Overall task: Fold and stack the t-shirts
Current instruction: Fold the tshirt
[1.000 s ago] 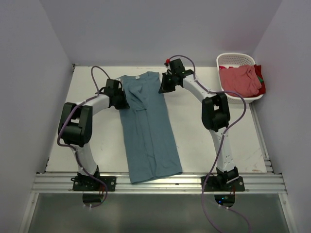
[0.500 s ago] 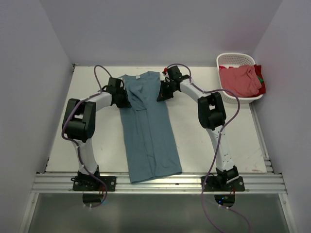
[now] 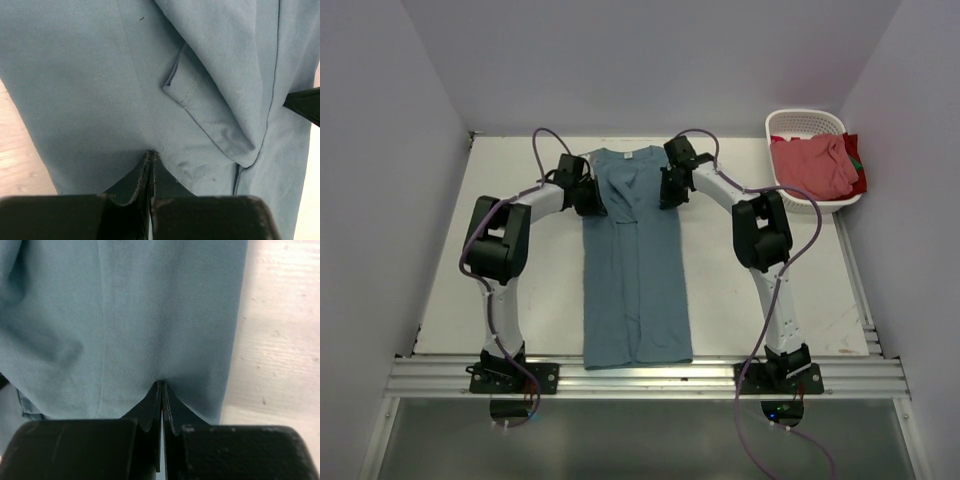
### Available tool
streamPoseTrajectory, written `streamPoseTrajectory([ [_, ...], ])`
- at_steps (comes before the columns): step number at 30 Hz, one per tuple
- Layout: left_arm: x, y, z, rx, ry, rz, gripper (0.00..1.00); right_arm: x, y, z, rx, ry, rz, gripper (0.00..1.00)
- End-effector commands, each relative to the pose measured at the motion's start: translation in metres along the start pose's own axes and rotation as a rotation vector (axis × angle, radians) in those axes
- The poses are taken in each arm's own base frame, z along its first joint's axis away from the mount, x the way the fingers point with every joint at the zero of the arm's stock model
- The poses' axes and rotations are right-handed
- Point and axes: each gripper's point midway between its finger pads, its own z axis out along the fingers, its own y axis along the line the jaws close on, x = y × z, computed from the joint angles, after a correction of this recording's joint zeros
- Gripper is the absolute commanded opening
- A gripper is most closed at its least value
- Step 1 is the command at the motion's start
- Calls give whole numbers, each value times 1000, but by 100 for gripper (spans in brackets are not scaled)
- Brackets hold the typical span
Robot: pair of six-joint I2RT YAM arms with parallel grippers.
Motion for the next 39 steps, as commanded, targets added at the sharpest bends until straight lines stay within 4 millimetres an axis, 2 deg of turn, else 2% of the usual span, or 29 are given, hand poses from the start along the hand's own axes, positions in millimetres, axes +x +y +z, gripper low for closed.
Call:
streamPoseTrajectory([
  [1,14,-17,5,27,43,66,0,27,-45,-7,186,71,5,0],
  [2,9,-24,-2,42,17,75,0,27,-43,-9,172,66,4,0],
  [5,-14,-35,-10,56,-72,83,12,29,-42,-6,162,73,-4,0],
  [6,-24,-39,-13,59,-96,85,20,30,-41,-5,155,79,-13,0],
  [9,-36,-40,-6,34,-95,81,34,32,-40,-3,148,90,-21,0],
  [12,-41,-39,2,25,-81,76,43,32,-40,0,140,97,-25,0],
  [18,-49,-42,7,33,-108,86,47,34,-40,4,140,104,-30,0],
  [20,-54,-42,12,28,-109,93,47,33,-40,4,139,103,-32,0],
  [31,-51,-40,34,12,-71,107,43,35,-41,2,141,108,-43,0],
  [34,-48,-39,36,13,-62,104,37,36,-42,2,142,111,-44,0],
  [37,-47,-42,34,25,-63,105,20,38,-42,4,142,114,-44,0],
  [38,-47,-42,33,25,-65,106,7,39,-43,4,143,117,-45,0],
  [39,-47,-43,32,25,-66,106,3,39,-43,5,145,117,-44,0],
])
